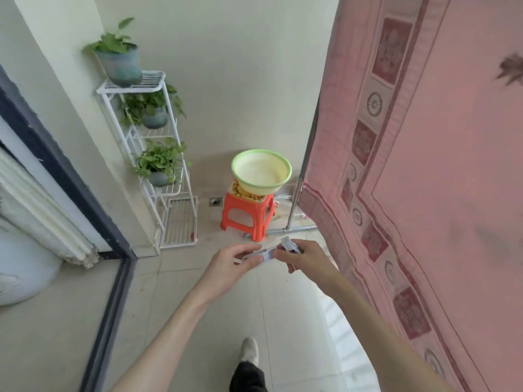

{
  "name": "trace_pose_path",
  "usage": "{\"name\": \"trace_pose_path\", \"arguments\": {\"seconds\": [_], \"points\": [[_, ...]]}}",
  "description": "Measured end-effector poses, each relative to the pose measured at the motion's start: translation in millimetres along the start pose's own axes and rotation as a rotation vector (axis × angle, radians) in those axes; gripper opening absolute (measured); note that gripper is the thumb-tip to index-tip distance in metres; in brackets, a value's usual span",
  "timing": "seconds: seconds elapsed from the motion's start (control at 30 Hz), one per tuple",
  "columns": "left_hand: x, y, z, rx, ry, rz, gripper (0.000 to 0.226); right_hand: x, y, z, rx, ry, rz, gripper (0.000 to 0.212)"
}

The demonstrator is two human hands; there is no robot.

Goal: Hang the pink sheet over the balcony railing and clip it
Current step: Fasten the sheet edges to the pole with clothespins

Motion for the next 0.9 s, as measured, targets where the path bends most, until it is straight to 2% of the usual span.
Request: {"name": "trace_pose_path", "arguments": {"seconds": [0.1, 0.2, 0.27, 0.37, 0.43, 0.63, 0.77, 0.9], "points": [[-1, -26, -78, 0.046, -0.029, 0.032, 0.023, 44, -24, -72, -0.042, -0.029, -0.019, 0.02], [-9, -54, -149, 0.053, -0.004, 0.046, 0.017, 84, -40, -136, -0.038, -0.055, 0.001, 0.035], [-8, -71, -192, 0.02, 0.008, 0.022, 0.023, 101, -45, -174, -0.031, -0.059, -0.02, 0.033], [5, -86, -250, -0.004, -0.006, 0.039, 0.021, 119, -56, -225, -0.079, -0.049, -0.052, 0.027], [10, -92, -291, 0.018, -0.003, 0.062, 0.018, 127, -72, -259, -0.183, -0.024, -0.09, 0.023], [31, -113, -432, 0.097, 0.065, 0.028, 0.02, 140, -130, -353, -0.559, 0.039, -0.268, 0.04], [42, -126, -518, 0.224, 0.094, 0.014, 0.01, 164, -154, -402, -0.729, 0.07, -0.271, 0.024], [32, -121, -599, 0.377, 0.161, 0.035, 0.009, 184, -180, -446, -0.863, 0.09, -0.212, 0.028]]}}
Point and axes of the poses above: each hand's wrist, its own z-axis away from the middle knuckle, its own y-axis out of the palm, x = y × z, the point moved 6 cm from there along -z, towards the middle knuckle, and after that the axes turned 8 degrees about y, right-handed, at the moved point
